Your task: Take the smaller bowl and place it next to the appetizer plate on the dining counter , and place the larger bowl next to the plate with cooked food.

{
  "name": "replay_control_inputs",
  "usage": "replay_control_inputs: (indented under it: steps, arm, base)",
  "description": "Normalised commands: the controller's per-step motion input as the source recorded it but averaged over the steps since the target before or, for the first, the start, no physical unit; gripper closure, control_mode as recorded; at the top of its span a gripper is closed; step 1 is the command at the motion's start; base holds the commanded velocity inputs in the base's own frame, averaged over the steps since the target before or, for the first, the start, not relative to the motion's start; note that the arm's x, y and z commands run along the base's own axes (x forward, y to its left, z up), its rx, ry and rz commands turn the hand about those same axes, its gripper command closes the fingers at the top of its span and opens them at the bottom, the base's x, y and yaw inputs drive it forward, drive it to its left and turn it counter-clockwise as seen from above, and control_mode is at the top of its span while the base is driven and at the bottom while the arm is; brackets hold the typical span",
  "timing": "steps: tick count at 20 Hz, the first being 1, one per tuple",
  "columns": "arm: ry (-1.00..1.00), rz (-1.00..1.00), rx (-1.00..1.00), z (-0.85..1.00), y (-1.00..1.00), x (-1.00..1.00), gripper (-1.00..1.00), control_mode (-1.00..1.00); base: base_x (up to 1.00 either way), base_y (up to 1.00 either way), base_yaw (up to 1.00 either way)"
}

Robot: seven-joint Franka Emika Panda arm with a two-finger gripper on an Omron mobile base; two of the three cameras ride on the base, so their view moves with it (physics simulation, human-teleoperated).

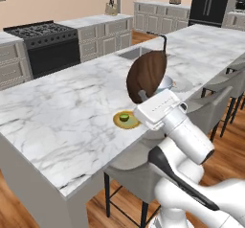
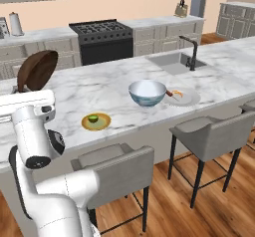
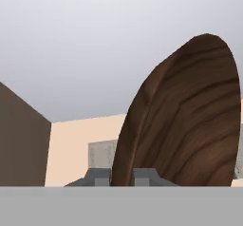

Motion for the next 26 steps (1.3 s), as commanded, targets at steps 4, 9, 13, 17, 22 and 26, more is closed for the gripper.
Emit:
replay_control_inputs:
  steps: [4, 9, 13, 17, 22, 26]
  arm:
    - [-0.07, -0.34, -0.47, -0.33, 0.05, -0.15, 1.00, -1.00]
    - [0.04, -0.06, -0.57, -0.14, -0.34, -0.20, 1.00, -1.00]
    - [0.28, -0.15, -0.57, 0.16, -0.66, -0.19, 1.00, -1.00]
    - [0.51, -0.21, -0.62, 0.56, -0.76, -0.10, 1.00, -1.00]
    - [0.57, -0.21, -0.71, 0.41, -0.66, -0.10, 1.00, -1.00]
    - [0.60, -0.10, -0.70, -0.08, -0.08, -0.03, 1.00, -1.00]
  base:
    - [0.00, 0.00, 0.00]
    - [0.00, 0.00, 0.00]
    - [0.00, 0.00, 0.00]
    - [0.00, 0.00, 0.00]
    - [0.00, 0.00, 0.00]
    - [0.00, 0.00, 0.00]
